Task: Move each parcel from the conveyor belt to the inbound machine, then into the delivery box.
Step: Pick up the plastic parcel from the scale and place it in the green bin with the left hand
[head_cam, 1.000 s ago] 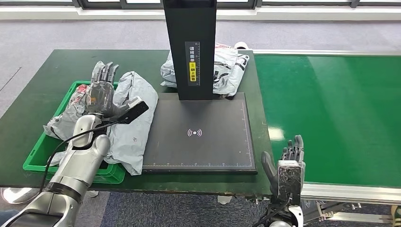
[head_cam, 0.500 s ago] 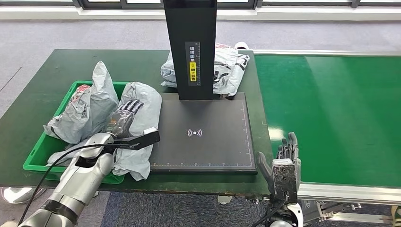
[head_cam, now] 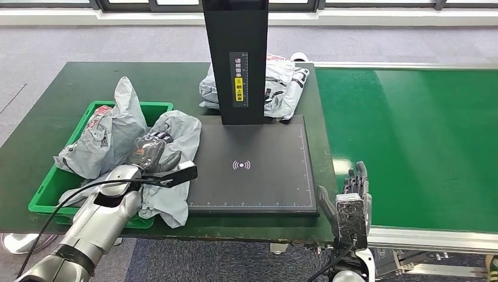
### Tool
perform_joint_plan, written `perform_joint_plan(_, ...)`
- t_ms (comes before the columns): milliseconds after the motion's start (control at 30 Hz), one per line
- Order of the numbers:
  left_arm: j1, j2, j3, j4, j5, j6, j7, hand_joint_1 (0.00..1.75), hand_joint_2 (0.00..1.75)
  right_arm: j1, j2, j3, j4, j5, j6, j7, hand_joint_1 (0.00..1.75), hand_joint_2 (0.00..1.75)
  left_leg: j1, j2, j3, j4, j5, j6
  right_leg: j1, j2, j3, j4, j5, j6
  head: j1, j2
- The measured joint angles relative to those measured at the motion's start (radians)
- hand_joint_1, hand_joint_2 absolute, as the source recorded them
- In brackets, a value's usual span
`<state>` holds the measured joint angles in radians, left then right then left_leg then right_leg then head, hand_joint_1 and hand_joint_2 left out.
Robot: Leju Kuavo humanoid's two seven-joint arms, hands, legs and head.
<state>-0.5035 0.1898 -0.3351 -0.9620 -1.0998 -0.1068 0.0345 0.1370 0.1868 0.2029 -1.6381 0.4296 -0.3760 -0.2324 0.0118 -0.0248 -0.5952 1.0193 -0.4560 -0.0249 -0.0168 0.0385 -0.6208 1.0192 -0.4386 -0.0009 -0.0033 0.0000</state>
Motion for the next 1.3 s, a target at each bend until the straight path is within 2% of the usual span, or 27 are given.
perform_joint_plan(100, -0.009, -0.003, -0.001, 0.008, 0.0, 0.002, 0.001, 1.75, 0.0, 0.0, 0.0, 0.0, 0.0, 0.0, 0.001, 0.0, 0.0, 1.75, 0.0, 0.0, 0.001, 0.0, 0.0, 0.0, 0.0, 0.0, 0.001, 0.0, 0.0, 0.0, 0.0, 0.0)
perform_joint_plan(233, -0.02, -0.011, -0.001, 0.017, -0.001, 0.015, 0.001, 1.75, 1.75, 0.001, 0.002, 0.0, 0.0, 0.001, -0.001, 0.001, 0.0, 1.75, 0.0, 0.0, 0.001, 0.0, 0.0, 0.0, 0.0, 0.001, 0.001, 0.0, 0.0, 0.0, 0.0, 0.0)
perform_joint_plan(600, -0.052, -0.048, -0.001, 0.037, 0.004, 0.079, 0.019, 1.75, 1.75, 0.013, 0.006, -0.009, -0.009, 0.008, -0.007, 0.005, 0.0, 1.75, 0.0, 0.0, 0.001, 0.0, 0.0, 0.0, 0.0, 0.0, 0.0, 0.0, 0.0, 0.0, 0.0, 0.0)
perform_joint_plan(900, -0.103, -0.056, 0.01, -0.053, -0.09, 0.308, 0.105, 1.75, 1.75, 0.048, 0.011, -0.025, -0.046, 0.0, -0.029, 0.0, 0.0, 1.75, 0.0, 0.0, 0.0, 0.0, 0.0, 0.0, 0.0, 0.0, 0.0, 0.0, 0.0, 0.0, 0.0, 0.0)
perform_joint_plan(1100, -0.119, -0.047, 0.061, -0.15, -0.302, 0.528, 0.168, 1.75, 1.75, 0.057, 0.014, -0.026, -0.051, -0.006, -0.055, -0.006, 0.0, 1.75, 0.0, 0.0, 0.0, 0.0, 0.0, 0.0, 0.0, 0.0, 0.0, 0.0, 0.0, 0.0, 0.0, 0.0)
perform_joint_plan(1233, -0.12, -0.038, 0.109, -0.197, -0.369, 0.585, 0.183, 1.75, 1.75, 0.057, 0.016, -0.026, -0.05, -0.01, -0.065, -0.01, 0.0, 1.75, 0.0, 0.0, -0.001, 0.0, 0.0, 0.0, 0.0, 0.0, 0.0, 0.0, 0.0, 0.0, 0.0, 0.0)
perform_joint_plan(1300, -0.12, -0.027, 0.124, -0.212, -0.382, 0.607, 0.215, 1.75, 1.75, 0.057, 0.017, -0.026, -0.05, -0.011, -0.067, -0.013, 0.0, 1.75, 0.0, 0.0, -0.001, 0.0, 0.0, 0.0, 0.0, 0.0, 0.0, 0.0, 0.0, 0.0, 0.0, 0.0)
